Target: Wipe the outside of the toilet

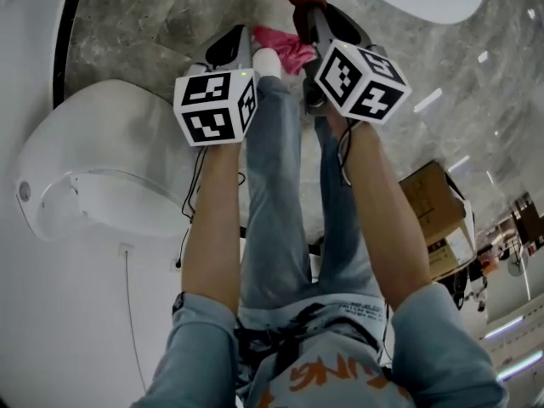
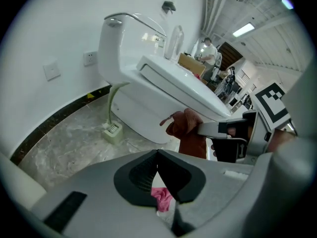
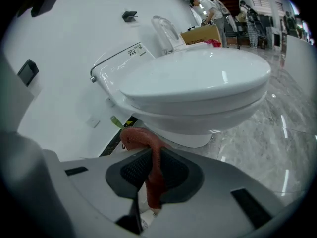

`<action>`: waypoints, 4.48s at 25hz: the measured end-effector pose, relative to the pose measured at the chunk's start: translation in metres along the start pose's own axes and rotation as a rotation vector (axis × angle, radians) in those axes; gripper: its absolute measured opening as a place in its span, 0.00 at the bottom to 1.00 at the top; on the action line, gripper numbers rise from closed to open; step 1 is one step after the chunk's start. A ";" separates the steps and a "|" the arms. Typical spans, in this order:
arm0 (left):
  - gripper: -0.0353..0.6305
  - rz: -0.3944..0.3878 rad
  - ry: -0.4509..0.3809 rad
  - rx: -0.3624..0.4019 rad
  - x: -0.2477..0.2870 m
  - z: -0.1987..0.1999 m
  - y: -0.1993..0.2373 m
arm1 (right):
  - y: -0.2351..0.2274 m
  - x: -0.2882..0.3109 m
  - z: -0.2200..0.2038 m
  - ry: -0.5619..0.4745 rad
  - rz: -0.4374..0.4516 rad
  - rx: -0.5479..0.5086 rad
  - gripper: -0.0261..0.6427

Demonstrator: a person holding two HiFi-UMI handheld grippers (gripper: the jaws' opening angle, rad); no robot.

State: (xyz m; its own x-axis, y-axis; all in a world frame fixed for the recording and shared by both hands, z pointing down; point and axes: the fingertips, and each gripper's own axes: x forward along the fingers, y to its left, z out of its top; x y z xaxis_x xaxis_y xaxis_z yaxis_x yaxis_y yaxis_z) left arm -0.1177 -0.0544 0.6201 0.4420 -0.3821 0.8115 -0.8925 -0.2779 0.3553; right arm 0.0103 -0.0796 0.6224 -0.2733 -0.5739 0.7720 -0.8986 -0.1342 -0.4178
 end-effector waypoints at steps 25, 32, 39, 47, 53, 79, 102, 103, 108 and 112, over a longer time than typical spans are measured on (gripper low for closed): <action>0.04 -0.016 0.002 -0.076 0.020 -0.009 0.052 | 0.008 0.091 0.027 -0.117 -0.054 0.173 0.12; 0.05 -0.026 0.012 -0.051 0.019 -0.014 0.033 | -0.015 0.075 0.024 -0.114 -0.080 0.175 0.12; 0.05 -0.029 0.030 -0.032 0.021 -0.025 0.005 | -0.040 0.057 0.023 -0.097 -0.068 0.145 0.12; 0.04 -0.048 0.052 -0.014 0.034 -0.030 -0.042 | -0.078 0.035 0.018 -0.077 -0.079 0.138 0.12; 0.05 -0.076 0.068 0.014 0.051 -0.030 -0.090 | -0.117 0.016 0.019 -0.053 -0.085 0.117 0.12; 0.04 -0.003 0.030 -0.124 0.036 -0.093 -0.131 | -0.170 -0.036 -0.022 0.047 -0.033 -0.015 0.12; 0.04 -0.060 0.013 -0.146 0.047 -0.034 0.052 | -0.025 0.111 -0.045 -0.001 -0.037 0.166 0.11; 0.04 -0.060 0.011 -0.151 0.051 -0.033 0.058 | -0.024 0.119 -0.042 -0.014 -0.043 0.176 0.11; 0.05 -0.067 0.009 -0.185 0.068 -0.034 0.076 | -0.031 0.141 -0.024 -0.111 -0.093 0.217 0.11; 0.05 -0.080 0.020 -0.185 0.076 -0.035 0.080 | -0.040 0.146 -0.005 -0.172 -0.118 0.228 0.11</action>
State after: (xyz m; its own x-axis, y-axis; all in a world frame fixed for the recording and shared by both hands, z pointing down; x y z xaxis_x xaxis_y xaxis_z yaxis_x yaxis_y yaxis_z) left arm -0.1588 -0.0746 0.7260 0.5121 -0.3471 0.7856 -0.8566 -0.1389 0.4970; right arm 0.0046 -0.1536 0.7543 -0.0923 -0.6690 0.7375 -0.8152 -0.3745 -0.4418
